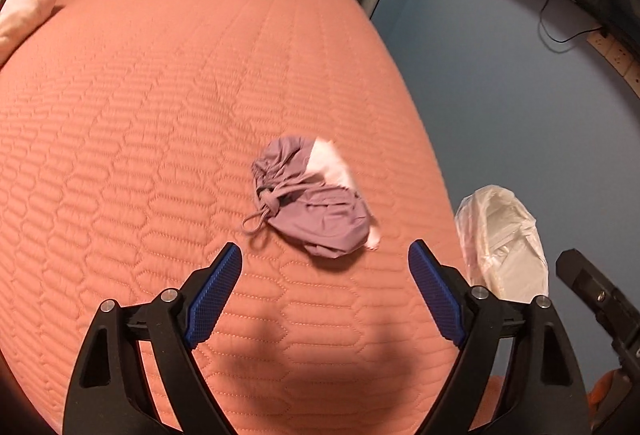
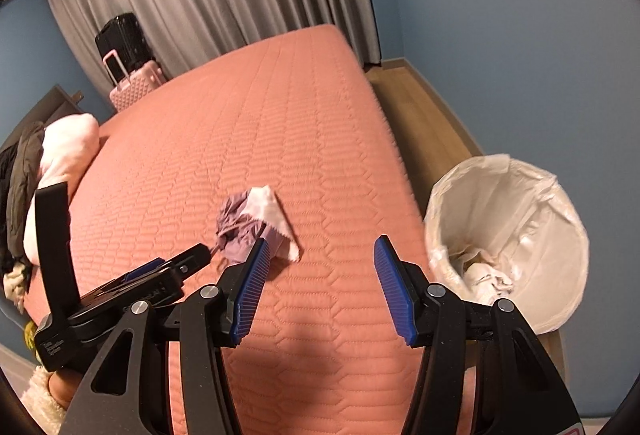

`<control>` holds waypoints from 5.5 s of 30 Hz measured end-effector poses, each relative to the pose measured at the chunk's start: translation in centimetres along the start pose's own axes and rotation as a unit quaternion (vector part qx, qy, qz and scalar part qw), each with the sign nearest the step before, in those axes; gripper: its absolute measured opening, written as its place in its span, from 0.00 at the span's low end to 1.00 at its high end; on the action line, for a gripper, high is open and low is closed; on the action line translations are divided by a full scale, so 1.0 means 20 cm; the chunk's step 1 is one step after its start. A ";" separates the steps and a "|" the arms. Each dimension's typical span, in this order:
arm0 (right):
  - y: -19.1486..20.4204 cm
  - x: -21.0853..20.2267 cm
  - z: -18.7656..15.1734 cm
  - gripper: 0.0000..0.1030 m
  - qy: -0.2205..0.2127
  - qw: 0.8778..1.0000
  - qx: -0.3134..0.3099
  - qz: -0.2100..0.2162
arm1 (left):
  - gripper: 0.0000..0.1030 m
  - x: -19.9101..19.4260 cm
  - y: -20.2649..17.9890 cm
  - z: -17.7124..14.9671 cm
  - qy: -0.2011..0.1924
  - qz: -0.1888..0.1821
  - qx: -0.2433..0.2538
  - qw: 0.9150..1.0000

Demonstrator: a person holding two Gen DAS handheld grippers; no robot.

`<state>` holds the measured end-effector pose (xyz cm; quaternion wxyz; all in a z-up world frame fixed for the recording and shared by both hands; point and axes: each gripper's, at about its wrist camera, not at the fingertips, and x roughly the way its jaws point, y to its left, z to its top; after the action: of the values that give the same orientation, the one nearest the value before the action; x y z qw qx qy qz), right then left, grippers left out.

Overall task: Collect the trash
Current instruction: 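Move both tools back over the lilac bag on the bed, then grasp the lilac drawstring bag with the left tool while the right tool grasps the pink cloth, then carry the lilac bag and pink cloth over the wastebasket with both tools, then open both tools over the wastebasket to drop bag and cloth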

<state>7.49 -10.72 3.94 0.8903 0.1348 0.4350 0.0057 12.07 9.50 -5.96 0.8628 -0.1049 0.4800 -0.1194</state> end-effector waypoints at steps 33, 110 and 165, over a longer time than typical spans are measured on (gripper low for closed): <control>0.33 0.90 -0.01 0.19 0.134 0.989 -0.028 0.048 | 0.12 0.31 0.36 0.03 0.096 -0.015 -0.033 0.995; 0.16 0.37 0.22 0.02 0.035 0.997 -0.003 0.066 | 0.09 -0.07 0.05 0.09 0.016 0.013 0.046 0.999; -0.77 -0.50 0.26 0.41 -0.079 0.992 0.069 -0.073 | 0.71 -0.19 -1.12 0.06 -0.073 -0.075 0.217 0.971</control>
<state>3.63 -27.97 10.87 0.9085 0.1642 0.3711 -0.1003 8.85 -10.42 4.43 0.8864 0.0411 0.3689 -0.2768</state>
